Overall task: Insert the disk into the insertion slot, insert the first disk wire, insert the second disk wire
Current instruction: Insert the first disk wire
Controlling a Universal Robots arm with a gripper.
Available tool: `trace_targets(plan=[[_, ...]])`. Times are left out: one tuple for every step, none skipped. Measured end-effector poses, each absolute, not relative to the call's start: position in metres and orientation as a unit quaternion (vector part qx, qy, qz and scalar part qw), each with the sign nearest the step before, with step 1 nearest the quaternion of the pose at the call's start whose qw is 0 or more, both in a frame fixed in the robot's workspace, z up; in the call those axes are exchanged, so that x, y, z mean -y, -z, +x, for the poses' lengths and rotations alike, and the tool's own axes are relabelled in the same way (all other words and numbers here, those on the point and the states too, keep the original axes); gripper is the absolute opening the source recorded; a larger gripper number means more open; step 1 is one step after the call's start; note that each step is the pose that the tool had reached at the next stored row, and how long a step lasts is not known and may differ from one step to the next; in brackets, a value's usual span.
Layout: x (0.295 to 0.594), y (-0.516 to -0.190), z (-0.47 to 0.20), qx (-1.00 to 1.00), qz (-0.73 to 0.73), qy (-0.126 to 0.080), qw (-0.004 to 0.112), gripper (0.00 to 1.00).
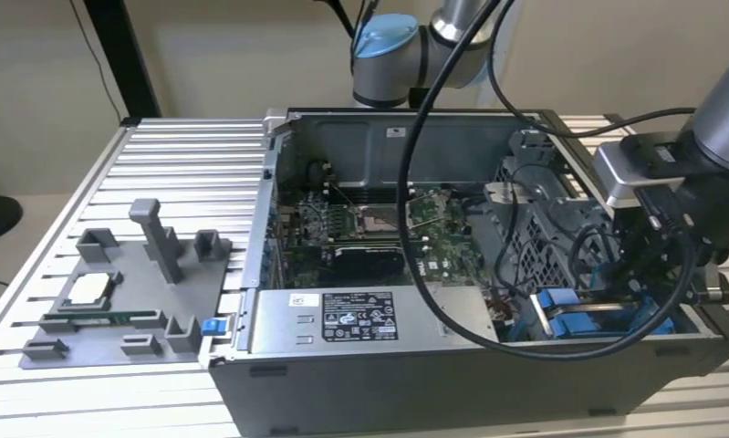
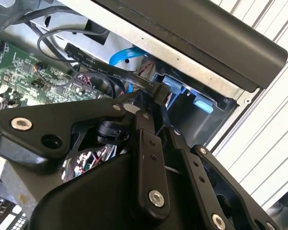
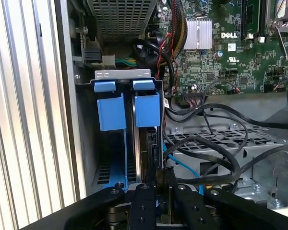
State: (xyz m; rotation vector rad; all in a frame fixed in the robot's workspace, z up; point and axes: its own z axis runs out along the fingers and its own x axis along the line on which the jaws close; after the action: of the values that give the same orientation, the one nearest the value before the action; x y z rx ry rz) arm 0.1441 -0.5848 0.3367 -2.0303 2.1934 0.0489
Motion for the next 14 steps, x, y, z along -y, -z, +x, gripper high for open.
trace_targets(plan=[[0.5848, -0.3364, 0.144, -0.731, -0.677, -0.016, 0.076, 0.0], [0.5847, -0.3358, 0.144, -0.731, -0.677, -0.016, 0.076, 0.0], [0.5847, -0.3346, 0.144, -0.731, -0.677, -0.016, 0.077, 0.0], [0.5847, -0.3333, 0.1439, -0.731, -0.677, -0.015, 0.077, 0.0], [0.5846, -0.3322, 0.144, -0.731, -0.677, -0.015, 0.077, 0.0], [0.5846, -0.3313, 0.1439, -0.731, -0.678, -0.014, 0.077, 0.0], [0.5846, -0.3307, 0.1439, -0.731, -0.677, -0.014, 0.078, 0.0], [0.5846, -0.3305, 0.1439, -0.731, -0.678, -0.013, 0.078, 0.0], [0.5846, -0.3302, 0.1439, -0.731, -0.677, -0.014, 0.078, 0.0], [0.5846, -0.3299, 0.1439, -0.731, -0.677, -0.014, 0.078, 0.0], [0.5845, -0.3299, 0.144, -0.731, -0.678, -0.014, 0.078, 0.0], [0.5845, -0.3298, 0.144, -0.731, -0.678, -0.014, 0.078, 0.0], [0.5845, -0.3298, 0.144, -0.731, -0.678, -0.014, 0.078, 0.0], [0.5845, -0.3298, 0.144, -0.731, -0.678, -0.014, 0.078, 0.0]])
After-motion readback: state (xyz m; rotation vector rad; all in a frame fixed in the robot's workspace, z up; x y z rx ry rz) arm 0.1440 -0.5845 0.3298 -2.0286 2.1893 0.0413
